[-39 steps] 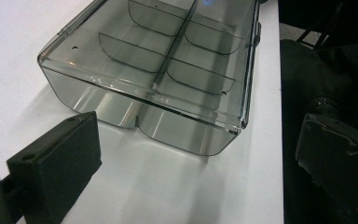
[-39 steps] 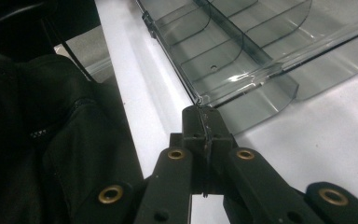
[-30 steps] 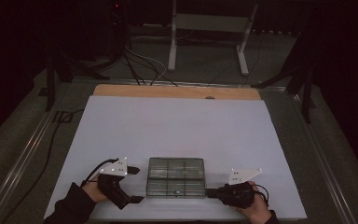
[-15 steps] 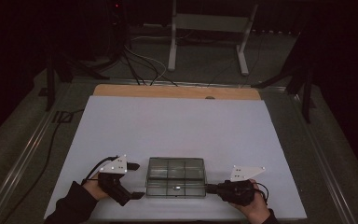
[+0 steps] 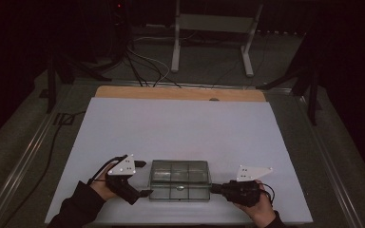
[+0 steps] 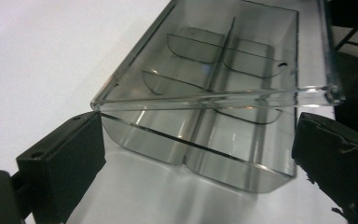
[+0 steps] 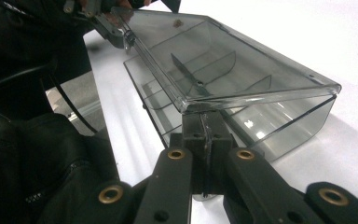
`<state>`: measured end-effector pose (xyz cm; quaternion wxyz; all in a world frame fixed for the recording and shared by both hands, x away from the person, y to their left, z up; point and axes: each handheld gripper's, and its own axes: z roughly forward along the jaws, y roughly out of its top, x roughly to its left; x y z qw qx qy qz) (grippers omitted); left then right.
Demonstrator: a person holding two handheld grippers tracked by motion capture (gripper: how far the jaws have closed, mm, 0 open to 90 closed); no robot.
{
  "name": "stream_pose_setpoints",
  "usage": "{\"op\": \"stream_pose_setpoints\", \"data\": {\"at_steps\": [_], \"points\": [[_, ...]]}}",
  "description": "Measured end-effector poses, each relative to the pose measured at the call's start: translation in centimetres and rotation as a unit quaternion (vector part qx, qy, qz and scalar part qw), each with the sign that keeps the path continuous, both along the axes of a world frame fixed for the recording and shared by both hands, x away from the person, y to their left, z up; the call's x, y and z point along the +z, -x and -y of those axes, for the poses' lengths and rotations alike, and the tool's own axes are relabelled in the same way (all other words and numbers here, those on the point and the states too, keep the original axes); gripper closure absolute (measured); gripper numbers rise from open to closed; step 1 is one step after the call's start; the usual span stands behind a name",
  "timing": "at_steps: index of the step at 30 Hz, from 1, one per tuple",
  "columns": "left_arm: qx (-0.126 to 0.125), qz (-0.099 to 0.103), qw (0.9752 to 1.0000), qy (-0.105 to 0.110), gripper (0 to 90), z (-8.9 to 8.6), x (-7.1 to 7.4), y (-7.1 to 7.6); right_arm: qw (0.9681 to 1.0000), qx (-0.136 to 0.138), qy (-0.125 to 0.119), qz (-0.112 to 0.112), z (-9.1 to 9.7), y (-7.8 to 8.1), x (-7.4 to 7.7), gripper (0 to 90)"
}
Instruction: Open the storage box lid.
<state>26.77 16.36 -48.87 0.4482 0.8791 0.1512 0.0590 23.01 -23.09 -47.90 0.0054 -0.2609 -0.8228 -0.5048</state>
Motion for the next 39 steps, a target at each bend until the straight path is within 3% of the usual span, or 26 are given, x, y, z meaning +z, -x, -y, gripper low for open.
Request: {"op": "stream_pose_setpoints", "data": {"at_steps": [5, 12, 19, 25, 28, 33, 35, 39], "points": [[0.019, 0.015, 0.9996, -0.012, 6.0, 0.2, 0.4, -0.1, 1.0000, -0.002, -0.006, 0.003, 0.0, -0.2, 0.3, 90.0], [0.021, 0.026, 0.9993, -0.014, 7.7, 0.3, 0.4, -0.6, 0.9999, -0.006, -0.011, 0.002, 0.1, -0.4, 0.4, 90.0], [0.030, 0.060, 0.9977, -0.008, 20.0, 0.2, 0.5, -1.0, 0.9998, -0.010, -0.017, 0.002, 0.2, -0.7, 0.7, 90.0], [0.032, 0.087, 0.9955, -0.022, 33.4, 0.4, 0.1, -1.3, 0.9996, -0.014, -0.022, 0.004, 0.2, -0.9, 1.0, 90.0], [0.033, 0.114, 0.9923, -0.036, 41.7, 0.5, -0.1, -1.3, 0.9996, -0.016, -0.025, 0.004, 0.3, -1.1, 1.1, 90.0], [0.030, 0.142, 0.9888, -0.033, 51.0, 0.4, -0.2, -1.5, 0.9995, -0.018, -0.027, 0.005, 0.2, -1.3, 1.3, 90.0], [0.021, 0.146, 0.9886, -0.029, 57.3, 0.3, -0.2, -1.6, 0.9995, -0.019, -0.026, 0.006, 0.2, -1.3, 1.4, 90.0], [0.013, 0.160, 0.9867, -0.025, 61.1, 0.3, -0.3, -1.7, 0.9994, -0.022, -0.027, 0.007, 0.2, -1.5, 1.5, 90.0]]}}
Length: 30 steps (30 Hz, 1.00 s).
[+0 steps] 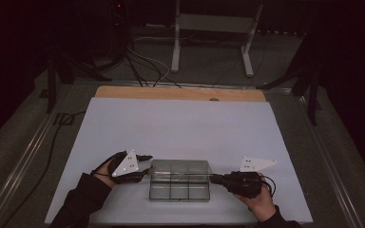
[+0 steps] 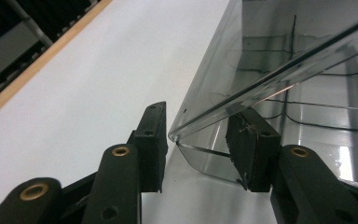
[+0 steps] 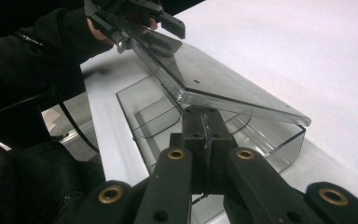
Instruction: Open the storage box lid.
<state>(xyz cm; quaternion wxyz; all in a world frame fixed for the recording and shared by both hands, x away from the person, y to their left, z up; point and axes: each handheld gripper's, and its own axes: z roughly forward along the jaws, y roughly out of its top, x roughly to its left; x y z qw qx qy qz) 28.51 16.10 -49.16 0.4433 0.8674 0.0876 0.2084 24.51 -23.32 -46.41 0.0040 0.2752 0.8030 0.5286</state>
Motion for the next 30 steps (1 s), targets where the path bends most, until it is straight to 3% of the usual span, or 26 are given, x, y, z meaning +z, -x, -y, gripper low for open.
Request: {"op": "stream_pose_setpoints", "data": {"at_steps": [3, 11, 19, 24, 30], "points": [[-0.013, 0.021, 0.9996, -0.010, 63.4, 0.0, -0.1, -0.1, 1.0000, -0.002, -0.001, 0.000, 0.0, -0.1, 0.1, 90.0], [-0.029, 0.021, 0.9993, -0.002, 75.4, 0.0, 0.0, -0.1, 1.0000, -0.003, -0.002, 0.000, 0.0, -0.1, 0.1, 90.0], [-0.037, 0.030, 0.9988, -0.007, 76.4, 0.0, 0.1, -0.1, 0.9999, 0.001, -0.011, -0.002, 0.2, 0.1, 0.0, 89.9], [-0.037, 0.029, 0.9989, -0.007, 77.1, -0.1, 0.1, -0.1, 1.0000, -0.003, -0.004, -0.009, 0.7, 0.0, -0.5, 89.0], [-0.038, 0.027, 0.9989, -0.007, 77.5, -0.2, 0.1, -0.2, 0.9997, -0.016, 0.011, -0.016, 1.3, -0.6, -1.3, 74.7]]}}
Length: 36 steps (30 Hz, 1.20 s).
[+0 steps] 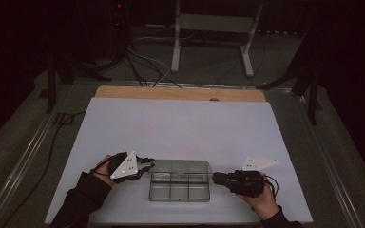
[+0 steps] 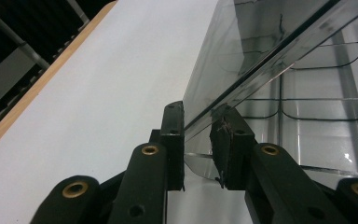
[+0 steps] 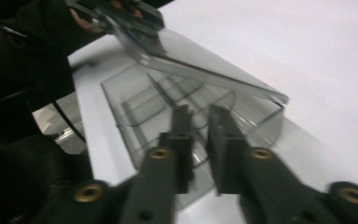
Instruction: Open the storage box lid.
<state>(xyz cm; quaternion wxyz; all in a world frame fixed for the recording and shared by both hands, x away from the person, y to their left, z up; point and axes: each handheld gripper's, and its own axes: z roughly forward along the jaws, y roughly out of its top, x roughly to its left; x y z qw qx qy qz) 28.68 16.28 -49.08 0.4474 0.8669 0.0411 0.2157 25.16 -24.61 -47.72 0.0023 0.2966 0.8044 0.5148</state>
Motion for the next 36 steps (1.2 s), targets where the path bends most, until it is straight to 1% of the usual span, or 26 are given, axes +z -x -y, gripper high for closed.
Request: {"op": "stream_pose_setpoints", "data": {"at_steps": [2, 3, 4, 5, 6, 7, 10, 11, 14, 15, 19, 24, 27, 29, 31, 36], "points": [[0.000, 0.000, 1.0000, 0.000, 77.8, 0.0, 0.0, 0.0, 0.9999, -0.011, 0.005, 0.006, 0.2, -0.2, -0.4, 65.2], [0.000, -0.001, 1.0000, 0.001, 78.0, 0.0, 0.0, -0.1, 0.9998, -0.013, 0.004, 0.011, 0.3, -0.4, -0.6, 57.3], [0.000, -0.001, 1.0000, 0.001, 78.1, 0.0, 0.0, -0.1, 0.9998, -0.017, 0.002, 0.011, 0.4, -0.5, -0.7, 53.7], [0.000, -0.002, 1.0000, 0.002, 78.4, 0.0, 0.1, -0.1, 0.9998, -0.020, 0.003, 0.010, 0.4, -0.6, -0.9, 52.4], [0.000, -0.003, 1.0000, 0.002, 78.6, 0.0, 0.1, -0.1, 0.9996, -0.022, 0.006, 0.014, 0.4, -0.7, -1.0, 48.9], [0.000, -0.004, 1.0000, 0.003, 78.7, 0.0, 0.1, -0.2, 0.9994, -0.024, 0.010, 0.024, 0.4, -0.8, -1.1, 47.0], [0.000, -0.004, 1.0000, 0.004, 79.2, -0.1, 0.1, -0.3, 0.9978, -0.031, 0.029, 0.050, 0.2, -0.8, -1.2, 45.8], [0.000, -0.005, 1.0000, 0.004, 79.3, -0.1, 0.1, -0.3, 0.9975, -0.033, 0.029, 0.056, 0.1, -0.9, -1.2, 45.0], [0.001, -0.008, 0.9999, 0.006, 79.8, -0.1, 0.2, -0.4, 0.9972, -0.040, 0.028, 0.057, 0.0, -1.4, -1.3, 42.9], [0.000, -0.008, 0.9999, 0.007, 79.9, -0.1, 0.2, -0.4, 0.9969, -0.044, 0.032, 0.057, -0.1, -1.5, -1.3, 42.2], [0.000, -0.009, 0.9999, 0.008, 80.3, -0.1, 0.2, -0.5, 0.9965, -0.046, 0.039, 0.057, -0.4, -2.0, -1.4, 44.9], [0.001, -0.015, 0.9998, 0.011, 80.5, -0.1, 0.3, -0.6, 0.9956, -0.035, 0.046, 0.073, -1.1, -2.3, -1.3, 48.8], [0.003, -0.016, 0.9998, 0.012, 81.1, -0.1, 0.3, -0.7, 0.9951, -0.032, 0.046, 0.082, -1.5, -2.6, -1.3, 50.6], [0.003, -0.016, 0.9998, 0.012, 81.3, -0.1, 0.4, -0.8, 0.9945, -0.029, 0.045, 0.090, -1.8, -2.8, -1.3, 53.7], [0.002, -0.016, 0.9998, 0.012, 81.3, -0.1, 0.4, -0.8, 0.9943, -0.029, 0.046, 0.092, -2.0, -3.0, -1.3, 56.4], [0.005, -0.022, 0.9996, 0.015, 82.0, -0.1, 0.4, -0.9, 0.9949, -0.033, 0.045, 0.084, -2.1, -3.5, -1.5, 62.6]]}}
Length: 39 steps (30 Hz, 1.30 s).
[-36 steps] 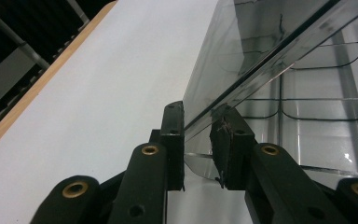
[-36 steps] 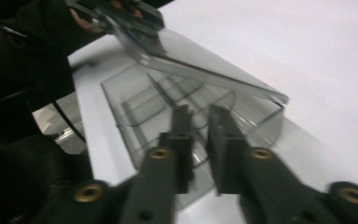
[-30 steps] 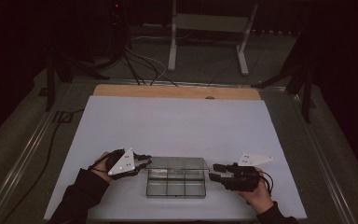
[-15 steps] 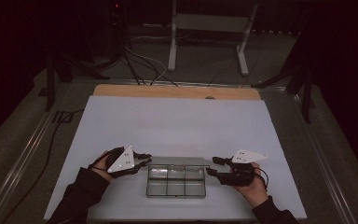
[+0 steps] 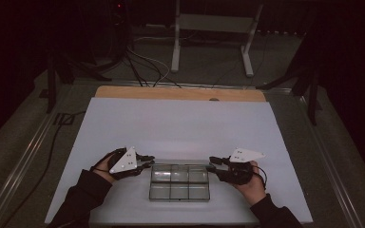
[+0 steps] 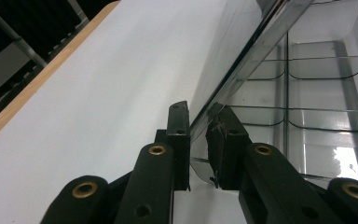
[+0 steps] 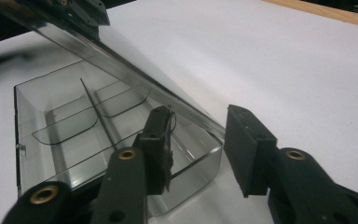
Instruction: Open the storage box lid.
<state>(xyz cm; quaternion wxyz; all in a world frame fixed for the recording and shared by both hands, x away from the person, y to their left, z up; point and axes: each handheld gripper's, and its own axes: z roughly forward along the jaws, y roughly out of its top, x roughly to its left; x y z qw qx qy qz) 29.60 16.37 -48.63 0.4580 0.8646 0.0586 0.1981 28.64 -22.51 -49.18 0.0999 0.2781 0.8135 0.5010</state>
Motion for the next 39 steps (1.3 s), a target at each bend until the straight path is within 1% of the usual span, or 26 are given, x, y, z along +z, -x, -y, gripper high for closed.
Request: {"op": "stream_pose_setpoints", "data": {"at_steps": [2, 4, 13, 16, 19, 24, 29, 32, 34, 36, 39], "points": [[0.001, -0.001, 1.0000, 0.000, 82.3, 0.0, 0.0, -0.1, 1.0000, 0.000, -0.004, -0.003, 0.0, 0.0, 0.1, 67.5], [0.001, -0.001, 1.0000, 0.001, 82.4, 0.0, 0.0, -0.1, 0.9999, 0.000, -0.009, -0.010, 0.0, -0.1, 0.2, 69.9], [0.016, -0.014, 0.9997, 0.010, 85.1, 0.1, 0.2, -0.5, 0.9996, -0.018, -0.013, -0.016, -0.2, -0.4, 0.4, 74.8], [0.023, -0.016, 0.9995, 0.012, 85.9, 0.2, 0.3, -0.6, 0.9994, -0.024, -0.014, -0.021, -0.1, -0.6, 0.5, 77.1], [0.027, -0.019, 0.9993, 0.014, 86.6, 0.3, 0.3, -0.8, 0.9990, -0.031, -0.018, -0.026, -0.1, -0.7, 0.5, 78.3], [0.032, -0.034, 0.9986, 0.023, 86.8, 0.2, 0.3, -1.2, 0.9986, -0.038, -0.020, -0.030, -0.2, -0.9, 0.5, 79.0], [0.037, -0.040, 0.9982, 0.027, 86.7, 0.3, 0.3, -1.4, 0.9981, -0.044, -0.022, -0.038, -0.2, -1.1, 0.5, 79.1], [0.043, -0.049, 0.9974, 0.030, 86.5, 0.3, 0.4, -1.6, 0.9977, -0.051, -0.019, -0.041, -0.4, -1.3, 0.5, 79.2], [0.046, -0.050, 0.9972, 0.031, 86.2, 0.3, 0.4, -1.7, 0.9976, -0.053, -0.018, -0.040, -0.5, -1.3, 0.5, 79.4], [0.054, -0.058, 0.9963, 0.034, 85.9, 0.4, 0.4, -1.9, 0.9974, -0.059, -0.015, -0.040, -0.6, -1.5, 0.6, 80.1], [0.057, -0.063, 0.9957, 0.036, 85.6, 0.4, 0.4, -2.1, 0.9970, -0.062, -0.015, -0.043, -0.7, -1.6, 0.6, 80.3]]}}
